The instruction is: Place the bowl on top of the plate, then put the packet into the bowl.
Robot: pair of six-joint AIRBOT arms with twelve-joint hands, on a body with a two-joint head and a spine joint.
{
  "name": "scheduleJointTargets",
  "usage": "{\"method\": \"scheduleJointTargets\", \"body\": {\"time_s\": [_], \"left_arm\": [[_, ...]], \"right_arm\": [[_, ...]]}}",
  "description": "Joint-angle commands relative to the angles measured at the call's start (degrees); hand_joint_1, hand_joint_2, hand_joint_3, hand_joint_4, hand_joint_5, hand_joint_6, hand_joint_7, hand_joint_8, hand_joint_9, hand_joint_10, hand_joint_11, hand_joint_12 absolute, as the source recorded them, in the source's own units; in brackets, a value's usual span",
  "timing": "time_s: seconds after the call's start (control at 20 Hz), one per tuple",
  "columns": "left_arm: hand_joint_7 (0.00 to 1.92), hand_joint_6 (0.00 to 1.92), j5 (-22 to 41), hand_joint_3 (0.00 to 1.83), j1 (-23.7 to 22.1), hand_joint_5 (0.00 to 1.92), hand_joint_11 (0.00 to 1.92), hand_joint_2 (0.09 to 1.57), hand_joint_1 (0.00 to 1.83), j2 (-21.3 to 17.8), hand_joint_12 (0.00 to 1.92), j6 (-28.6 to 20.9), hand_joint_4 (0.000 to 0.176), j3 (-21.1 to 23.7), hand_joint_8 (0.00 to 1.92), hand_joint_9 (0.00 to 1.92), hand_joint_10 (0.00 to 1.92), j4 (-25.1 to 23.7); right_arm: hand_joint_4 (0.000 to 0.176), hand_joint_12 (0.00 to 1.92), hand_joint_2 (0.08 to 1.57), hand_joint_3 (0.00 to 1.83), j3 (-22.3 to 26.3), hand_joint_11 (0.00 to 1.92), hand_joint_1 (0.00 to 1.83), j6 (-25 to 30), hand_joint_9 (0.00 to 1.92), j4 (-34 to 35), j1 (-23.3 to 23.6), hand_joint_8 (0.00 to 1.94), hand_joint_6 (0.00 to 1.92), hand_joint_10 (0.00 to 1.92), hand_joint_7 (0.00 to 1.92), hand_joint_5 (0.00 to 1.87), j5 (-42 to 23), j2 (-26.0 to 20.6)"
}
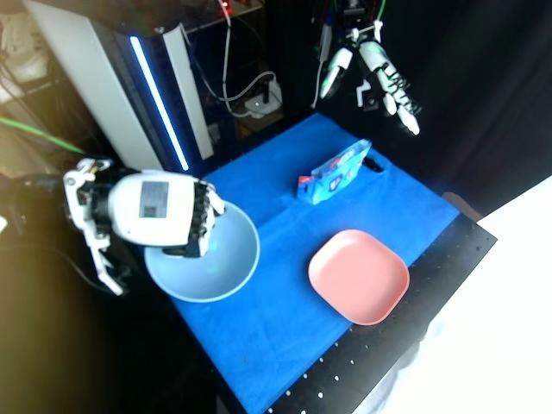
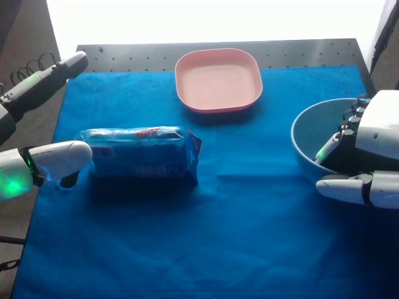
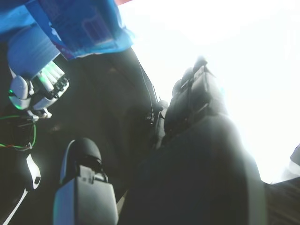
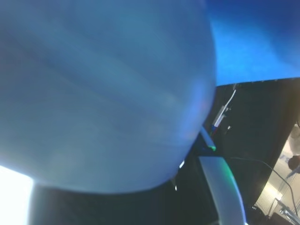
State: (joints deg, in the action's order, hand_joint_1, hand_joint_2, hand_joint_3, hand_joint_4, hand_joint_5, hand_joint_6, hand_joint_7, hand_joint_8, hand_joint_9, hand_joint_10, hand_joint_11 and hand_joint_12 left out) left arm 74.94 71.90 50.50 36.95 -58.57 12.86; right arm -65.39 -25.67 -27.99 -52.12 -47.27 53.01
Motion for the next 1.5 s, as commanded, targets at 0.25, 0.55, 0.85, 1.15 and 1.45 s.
{"method": "scheduleJointTargets", "body": {"time_s": [0.25, 0.55, 0.85, 1.15, 1.45], "left_arm": [[0.02, 0.00, 7.55, 0.00, -0.08, 0.00, 0.00, 1.05, 0.27, 0.14, 0.00, -0.54, 0.176, -0.15, 0.00, 0.00, 0.00, 0.50], [0.00, 0.00, 7.60, 0.00, -0.02, 0.00, 0.00, 1.05, 0.26, 0.24, 0.00, -0.61, 0.176, -0.17, 0.00, 0.00, 0.00, 0.56], [0.00, 0.00, 7.68, 0.00, 0.12, 0.00, 0.00, 1.06, 0.30, 0.36, 0.00, -0.77, 0.176, -0.19, 0.00, 0.00, 0.00, 0.64], [0.00, 0.00, 7.99, 0.00, 0.24, 0.00, 0.01, 1.04, 0.25, 0.54, 0.00, -1.15, 0.176, -0.23, 0.00, 0.00, 0.00, 0.72], [0.00, 0.00, 8.37, 0.00, 0.37, 0.00, 0.00, 1.05, 0.26, 0.55, 0.00, -1.55, 0.176, -0.23, 0.00, 0.00, 0.00, 0.75]], "right_arm": [[0.000, 1.92, 1.42, 0.00, -0.15, 1.28, 0.32, 0.33, 1.31, 0.94, -0.04, 1.71, 1.58, 1.90, 1.24, 0.83, -2.43, 0.40], [0.000, 1.52, 1.21, 0.00, -0.23, 0.73, 0.46, 0.32, 0.90, 0.10, -0.27, 0.72, 0.07, 1.20, 0.90, 0.94, -1.02, 0.72], [0.000, 1.42, 1.19, 0.00, -0.41, 0.75, 0.58, 0.32, 0.97, -0.32, -0.31, 0.54, 0.07, 0.96, 0.99, 1.06, -0.41, 0.99], [0.000, 1.47, 1.17, 0.00, -0.69, 0.75, 0.69, 0.32, 0.96, -0.44, -0.31, 0.60, 0.14, 1.05, 1.02, 1.09, 0.28, 1.02], [0.000, 1.73, 1.28, 0.00, -2.12, 1.10, 0.67, 0.32, 1.29, -0.43, -0.31, 1.27, 1.32, 1.50, 1.27, 0.90, 2.90, 2.09]]}}
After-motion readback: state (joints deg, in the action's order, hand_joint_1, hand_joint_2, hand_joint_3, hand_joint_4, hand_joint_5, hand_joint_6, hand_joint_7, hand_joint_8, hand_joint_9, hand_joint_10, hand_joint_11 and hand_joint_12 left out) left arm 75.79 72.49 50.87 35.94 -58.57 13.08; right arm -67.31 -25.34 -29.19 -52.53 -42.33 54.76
